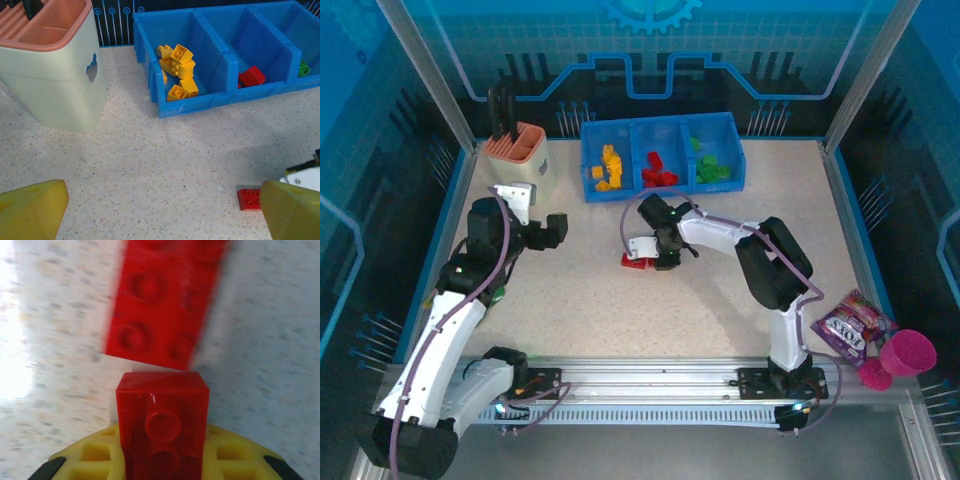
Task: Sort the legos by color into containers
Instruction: Pick up the lego from the center of the table, then place the lego in the container.
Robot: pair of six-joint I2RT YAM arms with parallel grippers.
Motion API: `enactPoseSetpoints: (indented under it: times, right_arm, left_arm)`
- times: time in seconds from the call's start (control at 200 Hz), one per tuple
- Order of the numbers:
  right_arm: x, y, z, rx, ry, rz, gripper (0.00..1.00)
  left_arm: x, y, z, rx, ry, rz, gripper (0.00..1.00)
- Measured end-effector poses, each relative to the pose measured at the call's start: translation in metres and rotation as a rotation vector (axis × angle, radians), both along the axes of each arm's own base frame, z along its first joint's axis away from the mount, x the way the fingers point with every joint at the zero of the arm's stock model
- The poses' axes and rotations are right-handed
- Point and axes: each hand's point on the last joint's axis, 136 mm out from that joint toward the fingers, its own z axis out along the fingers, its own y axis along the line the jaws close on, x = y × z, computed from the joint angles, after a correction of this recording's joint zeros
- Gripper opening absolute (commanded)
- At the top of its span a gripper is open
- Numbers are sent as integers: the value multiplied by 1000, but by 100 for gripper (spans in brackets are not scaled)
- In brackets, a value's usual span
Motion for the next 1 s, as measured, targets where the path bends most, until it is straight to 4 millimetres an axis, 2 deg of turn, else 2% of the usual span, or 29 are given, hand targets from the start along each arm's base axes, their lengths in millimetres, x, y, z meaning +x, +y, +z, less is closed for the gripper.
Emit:
enactPoseSetpoints:
  times: [0.115,0.265,0.38,0.445,0.51,0.62,0.686,0.776,0.856,0.886,0.936,1.001]
  right_arm:
    - [45,-12,23,33,-110,-77,18]
    - [117,-25,77,96,-320,-153,20]
    - [168,-20,114,147,-457,-172,21]
    - [193,-16,122,160,-511,-177,24]
    - [213,-12,120,163,-543,-184,26]
    - [245,-5,101,149,-565,-192,31]
    - [256,-1,85,135,-562,-190,33]
    - [263,1,67,121,-551,-182,36]
    - [262,0,60,107,-539,-179,41]
    - [262,-1,61,102,-539,-177,45]
    - [264,-1,63,102,-545,-175,58]
    - [266,-1,67,105,-557,-173,66]
  left_arm:
    - [0,0,0,-1,0,0,99]
    - [0,0,0,-1,0,0,99]
    - [0,0,0,0,0,0,99]
    - [0,0,0,-1,0,0,99]
    - [0,0,0,-1,0,0,99]
    - [0,0,0,-1,0,0,99]
    - [0,0,0,-1,0,0,99]
    - [0,0,0,-1,0,0,99]
    - [0,0,0,-1,0,0,99]
    - [0,0,0,-1,0,-1,99]
    - [0,0,0,-1,0,-1,99]
    - [0,-1,0,-3,1,-4,99]
